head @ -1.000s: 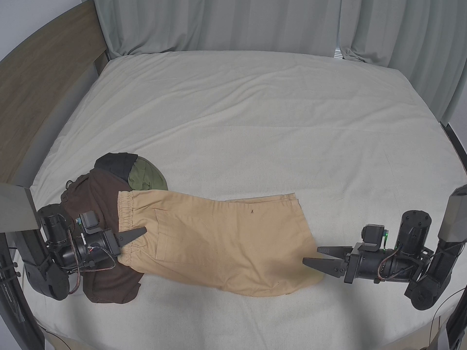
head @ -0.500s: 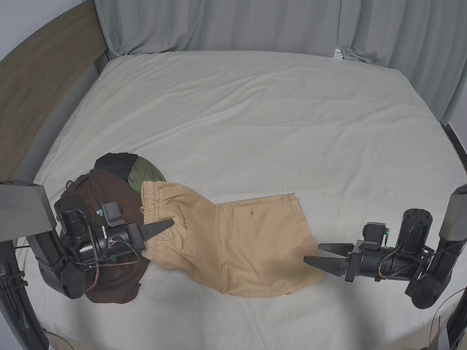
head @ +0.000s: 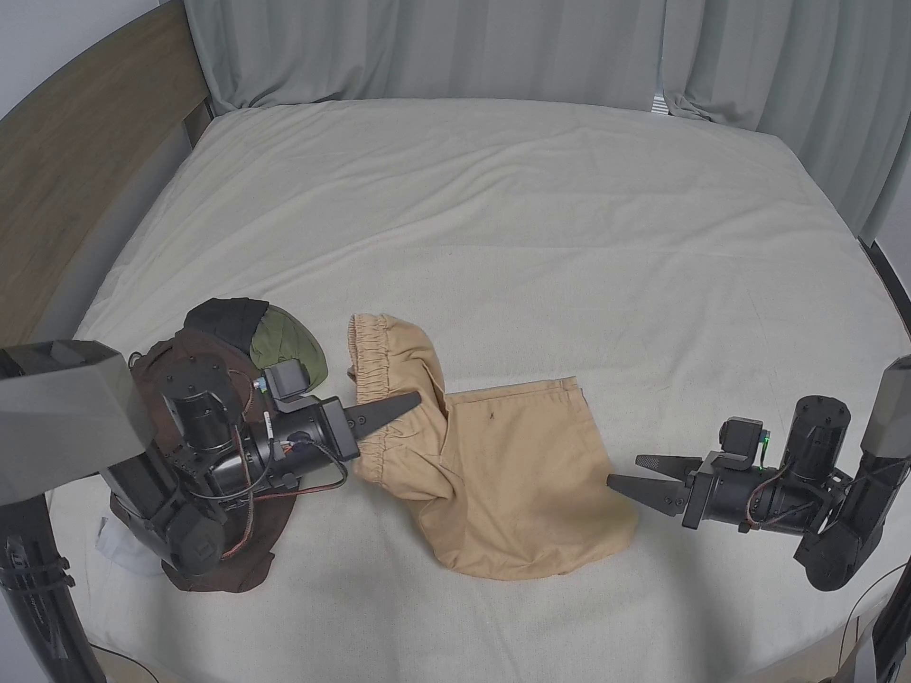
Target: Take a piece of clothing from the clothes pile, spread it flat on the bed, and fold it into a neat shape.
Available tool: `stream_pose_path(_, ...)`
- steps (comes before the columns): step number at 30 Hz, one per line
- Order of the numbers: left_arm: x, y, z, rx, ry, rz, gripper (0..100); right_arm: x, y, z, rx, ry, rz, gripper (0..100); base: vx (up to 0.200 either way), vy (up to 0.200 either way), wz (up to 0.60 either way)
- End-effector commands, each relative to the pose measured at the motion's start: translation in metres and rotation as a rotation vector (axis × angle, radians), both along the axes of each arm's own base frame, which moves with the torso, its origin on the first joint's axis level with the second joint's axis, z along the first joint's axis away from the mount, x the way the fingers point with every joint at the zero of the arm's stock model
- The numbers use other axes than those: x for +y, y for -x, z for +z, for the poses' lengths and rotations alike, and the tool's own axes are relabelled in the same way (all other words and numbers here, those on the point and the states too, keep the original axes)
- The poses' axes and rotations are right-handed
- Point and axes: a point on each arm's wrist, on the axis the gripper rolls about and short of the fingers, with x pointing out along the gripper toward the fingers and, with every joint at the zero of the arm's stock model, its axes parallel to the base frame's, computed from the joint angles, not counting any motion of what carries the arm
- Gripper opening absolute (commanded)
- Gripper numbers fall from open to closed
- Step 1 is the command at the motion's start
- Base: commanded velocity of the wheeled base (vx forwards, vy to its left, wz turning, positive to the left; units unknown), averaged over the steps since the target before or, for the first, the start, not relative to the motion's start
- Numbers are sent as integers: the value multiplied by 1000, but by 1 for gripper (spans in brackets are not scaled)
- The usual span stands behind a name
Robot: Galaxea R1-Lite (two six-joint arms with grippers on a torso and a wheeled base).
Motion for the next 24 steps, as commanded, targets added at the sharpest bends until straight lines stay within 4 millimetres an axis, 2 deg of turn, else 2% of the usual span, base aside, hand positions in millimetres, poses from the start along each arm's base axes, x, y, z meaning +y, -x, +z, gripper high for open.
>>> stream_pose_path(1,-18,-3,-2,-5,12,-31,0,-8,-6,1,-30,13,-31,100,0,0,0)
stream_pose_path(11,-44,-10,-16,3,15,-52,0,-18,-13,4,-54,11,-73,100,0,0,0)
stream_pose_path(19,-59,-19,-33,42,23,-75,0,-18,-16,6,-66,4,-77,100,0,0,0)
stream_pose_path(24,-76,-18,-41,82,42,-113,0,-18,-19,7,-72,1,-82,100,0,0,0)
